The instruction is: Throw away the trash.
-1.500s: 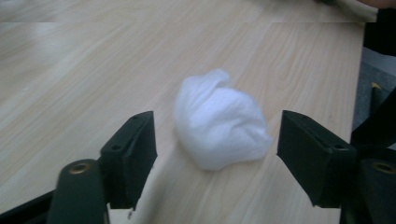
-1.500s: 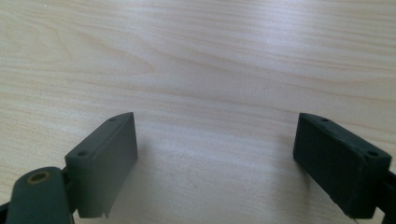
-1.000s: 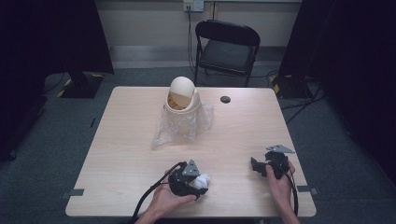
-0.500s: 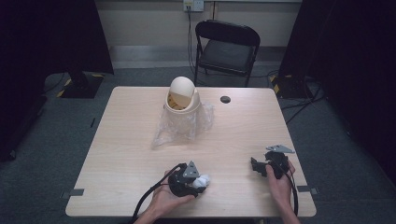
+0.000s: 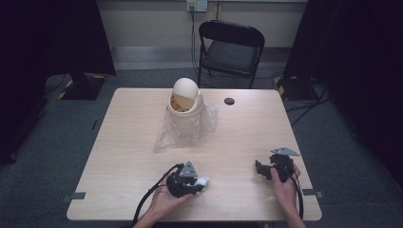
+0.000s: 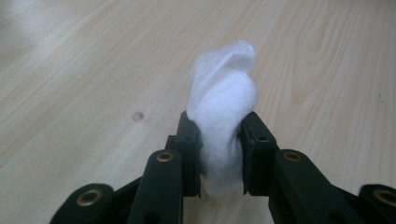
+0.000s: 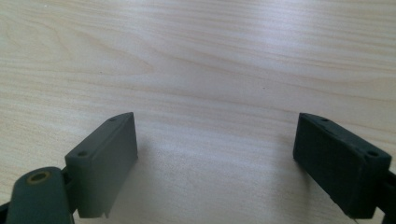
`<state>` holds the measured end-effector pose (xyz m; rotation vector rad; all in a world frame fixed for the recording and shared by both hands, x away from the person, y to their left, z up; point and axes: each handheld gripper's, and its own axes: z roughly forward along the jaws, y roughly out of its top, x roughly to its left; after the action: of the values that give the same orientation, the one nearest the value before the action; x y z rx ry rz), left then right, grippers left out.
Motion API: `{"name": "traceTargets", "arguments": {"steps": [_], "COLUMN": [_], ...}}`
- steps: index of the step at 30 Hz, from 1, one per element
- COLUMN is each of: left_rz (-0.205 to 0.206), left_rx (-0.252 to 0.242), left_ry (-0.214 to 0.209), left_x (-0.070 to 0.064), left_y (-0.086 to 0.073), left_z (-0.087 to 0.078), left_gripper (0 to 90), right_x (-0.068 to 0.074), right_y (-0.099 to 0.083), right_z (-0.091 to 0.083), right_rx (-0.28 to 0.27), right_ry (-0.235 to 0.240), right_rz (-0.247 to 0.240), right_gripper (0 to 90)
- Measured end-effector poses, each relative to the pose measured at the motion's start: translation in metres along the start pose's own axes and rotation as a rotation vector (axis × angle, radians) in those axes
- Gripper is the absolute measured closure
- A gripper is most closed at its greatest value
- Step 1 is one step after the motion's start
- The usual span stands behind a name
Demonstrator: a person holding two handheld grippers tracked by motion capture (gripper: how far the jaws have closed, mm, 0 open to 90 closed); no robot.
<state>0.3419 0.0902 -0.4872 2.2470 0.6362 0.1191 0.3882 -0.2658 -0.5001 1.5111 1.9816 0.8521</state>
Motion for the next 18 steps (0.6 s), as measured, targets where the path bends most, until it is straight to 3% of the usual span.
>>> {"name": "traceTargets", "arguments": {"steps": [10,18], "left_rz": [-0.016,-0.073], "left_rx": [-0.047,-0.093], "left_ry": [0.001,0.027], "left_x": [0.009,0.023], "left_y": [0.005,0.007], "left_z": [-0.016,-0.029], "left_gripper": [73.7,75.2], "right_x": [0.000,0.000], "right_y": [0.000,0.000], "right_z": [0.000,0.000], "right_rx": [-0.001,0.000], "right_ry": [0.001,0.001], "right_rz": [0.000,0.001], "right_gripper": [13.0,13.0]}}
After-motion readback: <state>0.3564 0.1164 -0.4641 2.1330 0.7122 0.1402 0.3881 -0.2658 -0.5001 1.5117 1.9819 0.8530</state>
